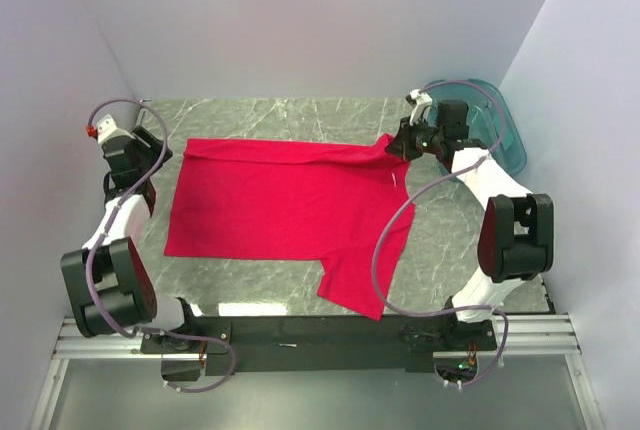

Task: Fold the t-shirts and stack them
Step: Fold the tshirt

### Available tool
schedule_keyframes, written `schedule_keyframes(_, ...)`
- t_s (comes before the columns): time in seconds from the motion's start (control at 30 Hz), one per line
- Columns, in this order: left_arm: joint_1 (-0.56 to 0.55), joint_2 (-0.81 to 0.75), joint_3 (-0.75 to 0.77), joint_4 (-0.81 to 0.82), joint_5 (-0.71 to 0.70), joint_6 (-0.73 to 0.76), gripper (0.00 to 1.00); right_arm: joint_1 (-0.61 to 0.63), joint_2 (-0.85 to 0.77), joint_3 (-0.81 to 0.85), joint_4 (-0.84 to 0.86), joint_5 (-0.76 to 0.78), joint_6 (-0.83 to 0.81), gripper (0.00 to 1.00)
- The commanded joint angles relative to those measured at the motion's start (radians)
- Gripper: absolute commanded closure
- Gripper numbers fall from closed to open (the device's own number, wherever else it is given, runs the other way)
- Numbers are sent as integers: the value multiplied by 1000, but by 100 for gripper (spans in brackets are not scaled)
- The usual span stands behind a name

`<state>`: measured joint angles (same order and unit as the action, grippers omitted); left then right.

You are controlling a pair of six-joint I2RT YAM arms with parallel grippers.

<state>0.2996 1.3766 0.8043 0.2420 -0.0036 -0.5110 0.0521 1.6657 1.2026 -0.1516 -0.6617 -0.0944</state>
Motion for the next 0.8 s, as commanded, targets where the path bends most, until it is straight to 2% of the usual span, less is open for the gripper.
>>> schedule_keyframes(0.0, 3, -70, -7, 10, 33, -4, 32, -5, -83, -14, 1, -15, -27, 100)
schedule_keyframes(0.5, 4, -205, -93, -26, 117, -4, 32, 20, -150, -81, -35, -19, -67, 100)
schedule_keyframes(0.67, 4, -228, -105, -30, 126, -3, 32, 77, -162, -100, -87, -1, -113, 100)
schedule_keyframes(0.77, 3, -234, -109, -32, 131, -3, 32, 129, -156, -104, -144, 37, -169, 87)
